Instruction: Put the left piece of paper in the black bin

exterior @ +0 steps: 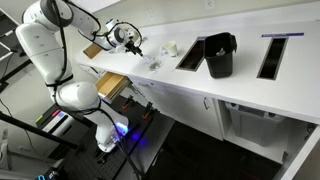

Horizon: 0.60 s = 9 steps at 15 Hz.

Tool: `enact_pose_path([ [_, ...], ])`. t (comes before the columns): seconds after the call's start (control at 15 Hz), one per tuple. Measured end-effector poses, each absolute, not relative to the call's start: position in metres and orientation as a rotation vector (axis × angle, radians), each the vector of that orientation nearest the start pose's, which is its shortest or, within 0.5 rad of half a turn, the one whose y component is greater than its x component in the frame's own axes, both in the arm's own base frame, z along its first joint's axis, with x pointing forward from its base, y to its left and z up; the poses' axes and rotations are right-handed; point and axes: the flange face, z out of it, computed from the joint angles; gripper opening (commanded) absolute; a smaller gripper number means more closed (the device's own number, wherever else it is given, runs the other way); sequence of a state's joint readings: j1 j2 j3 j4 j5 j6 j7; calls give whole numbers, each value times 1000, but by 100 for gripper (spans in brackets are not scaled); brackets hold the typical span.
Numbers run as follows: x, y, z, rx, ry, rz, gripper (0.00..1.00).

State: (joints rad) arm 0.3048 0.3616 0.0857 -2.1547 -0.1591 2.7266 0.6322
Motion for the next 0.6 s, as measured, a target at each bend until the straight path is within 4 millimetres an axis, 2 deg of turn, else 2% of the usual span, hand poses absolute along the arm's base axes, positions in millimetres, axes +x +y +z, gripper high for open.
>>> enact_pose_path([
  [0.07, 546, 229, 246, -3062, 173, -327, 99],
  [0.13, 548, 228, 242, -3066, 176, -329, 74],
  [0.2, 551, 227, 238, -3071, 182, -328, 74],
  [0.27, 553, 225, 233, -3077, 187, -328, 68],
  [0.6, 560, 221, 217, -3100, 197, -319, 29],
])
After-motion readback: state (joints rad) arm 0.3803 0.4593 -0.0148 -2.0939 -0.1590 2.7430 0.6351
